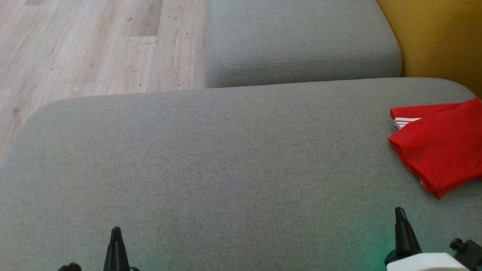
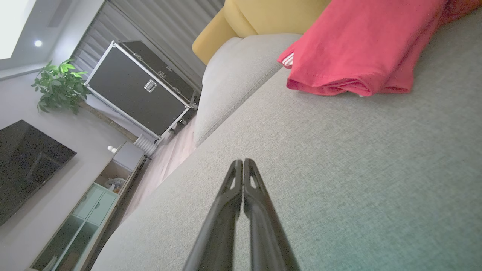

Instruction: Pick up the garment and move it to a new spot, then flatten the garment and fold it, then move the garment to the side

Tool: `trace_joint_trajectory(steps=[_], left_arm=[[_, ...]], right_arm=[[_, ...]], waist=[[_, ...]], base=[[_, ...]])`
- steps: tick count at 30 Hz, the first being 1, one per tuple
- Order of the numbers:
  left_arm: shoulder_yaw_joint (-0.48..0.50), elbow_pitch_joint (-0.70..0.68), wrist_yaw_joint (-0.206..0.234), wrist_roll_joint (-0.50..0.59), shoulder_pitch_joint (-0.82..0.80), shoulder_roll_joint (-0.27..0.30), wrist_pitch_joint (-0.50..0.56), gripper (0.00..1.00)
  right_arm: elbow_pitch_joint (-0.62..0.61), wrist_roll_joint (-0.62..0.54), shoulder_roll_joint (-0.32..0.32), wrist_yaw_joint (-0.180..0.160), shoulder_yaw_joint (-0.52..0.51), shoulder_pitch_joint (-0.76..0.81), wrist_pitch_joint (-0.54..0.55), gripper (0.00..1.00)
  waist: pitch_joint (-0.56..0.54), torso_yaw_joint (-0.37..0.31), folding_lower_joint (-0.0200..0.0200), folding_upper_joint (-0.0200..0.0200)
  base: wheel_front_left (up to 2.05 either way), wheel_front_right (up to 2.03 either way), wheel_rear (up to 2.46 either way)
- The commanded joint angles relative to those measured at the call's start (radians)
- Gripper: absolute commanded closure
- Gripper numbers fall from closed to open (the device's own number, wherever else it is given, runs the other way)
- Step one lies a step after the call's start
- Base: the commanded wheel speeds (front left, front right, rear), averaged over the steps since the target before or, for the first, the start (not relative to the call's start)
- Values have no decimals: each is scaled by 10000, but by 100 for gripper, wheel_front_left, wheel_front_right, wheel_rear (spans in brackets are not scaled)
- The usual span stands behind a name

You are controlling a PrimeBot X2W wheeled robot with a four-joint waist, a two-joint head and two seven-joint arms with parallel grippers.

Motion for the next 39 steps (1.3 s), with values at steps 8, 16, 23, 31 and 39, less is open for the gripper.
trace_joint_trajectory(steps=[8,16,23,31,39], left_arm=[[361,-205,-169,-1085,-775,136,212,100],[524,-134,-287,-2075,-1042,142,437,100],[671,-71,-389,-2938,-1275,144,637,100],[843,1,-506,-3920,-1542,143,870,100],[1019,74,-623,-4895,-1809,140,1105,100]], right_arm=[[-268,1077,-224,-3,-72,-786,214,100],[-248,2039,-235,-3,-173,-1038,436,100],[-230,2878,-242,-4,-265,-1260,633,100],[-210,3834,-248,-4,-374,-1513,862,100],[-189,4783,-251,-5,-485,-1765,1092,100]], waist=[[85,-35,-1,-1],[174,-70,-1,-1],[251,-102,-1,-1],[340,-137,-1,-1],[428,-173,-1,-1]], base=[[0,0,0],[0,0,0],[0,0,0],[0,0,0],[0,0,0]])
